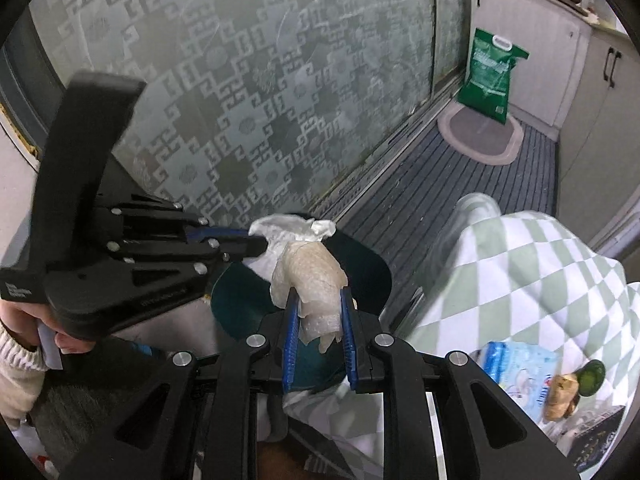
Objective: Collect trash
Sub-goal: 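Open the left gripper over the teal bin while the right gripper holds the bun, then lower the bun into the teal bin and open the right gripper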
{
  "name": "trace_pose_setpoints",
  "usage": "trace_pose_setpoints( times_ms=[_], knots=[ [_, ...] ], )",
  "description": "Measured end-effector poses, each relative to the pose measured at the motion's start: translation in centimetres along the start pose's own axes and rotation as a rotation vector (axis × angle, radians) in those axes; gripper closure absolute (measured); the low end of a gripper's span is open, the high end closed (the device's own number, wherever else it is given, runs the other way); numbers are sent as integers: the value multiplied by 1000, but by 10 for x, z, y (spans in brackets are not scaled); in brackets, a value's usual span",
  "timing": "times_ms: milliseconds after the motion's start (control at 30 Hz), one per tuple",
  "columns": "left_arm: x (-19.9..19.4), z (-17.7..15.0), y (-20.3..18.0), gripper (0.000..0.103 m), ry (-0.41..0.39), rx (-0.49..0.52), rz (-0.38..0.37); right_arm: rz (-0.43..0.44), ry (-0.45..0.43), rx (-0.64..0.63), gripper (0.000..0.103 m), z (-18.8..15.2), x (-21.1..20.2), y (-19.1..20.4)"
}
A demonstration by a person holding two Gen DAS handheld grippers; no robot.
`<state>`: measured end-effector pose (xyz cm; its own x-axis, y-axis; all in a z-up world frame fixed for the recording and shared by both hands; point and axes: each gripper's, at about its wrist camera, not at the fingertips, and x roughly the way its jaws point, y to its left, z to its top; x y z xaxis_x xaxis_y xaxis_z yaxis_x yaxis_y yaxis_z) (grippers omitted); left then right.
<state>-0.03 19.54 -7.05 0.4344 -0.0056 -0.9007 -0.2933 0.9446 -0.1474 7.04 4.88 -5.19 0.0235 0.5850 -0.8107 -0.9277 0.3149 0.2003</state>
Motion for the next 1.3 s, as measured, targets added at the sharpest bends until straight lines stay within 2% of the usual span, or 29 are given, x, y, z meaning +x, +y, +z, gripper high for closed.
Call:
trace_pose_setpoints(
  times_ms=[200,267,333,367,400,433,833,900,967,1200,1300],
  knots=[
    [17,-13,16,101,49,23,61,22,34,-18,84,2,12,8],
    [17,-14,23,98,44,6,59,21,42,-19,84,3,15,11],
    [15,-12,27,56,32,-19,68,20,50,-16,84,4,19,11],
    [12,-12,30,59,19,-32,71,19,54,-14,83,4,21,10],
    [11,-12,31,71,21,-35,70,18,58,-11,83,5,22,9],
    [9,-12,32,72,18,-39,69,17,62,-9,83,6,24,8],
    [-10,-8,32,72,-40,-40,46,4,79,-15,83,7,32,9],
    [-10,-9,32,72,-41,-42,45,8,76,-22,78,8,32,12],
    [-11,-9,33,72,-44,-42,45,18,74,-27,58,8,32,13],
    [-19,-8,38,72,-69,-60,44,17,41,-29,59,11,27,15],
    [-20,-8,39,71,-74,-61,49,18,6,-24,65,13,19,14]
  ],
)
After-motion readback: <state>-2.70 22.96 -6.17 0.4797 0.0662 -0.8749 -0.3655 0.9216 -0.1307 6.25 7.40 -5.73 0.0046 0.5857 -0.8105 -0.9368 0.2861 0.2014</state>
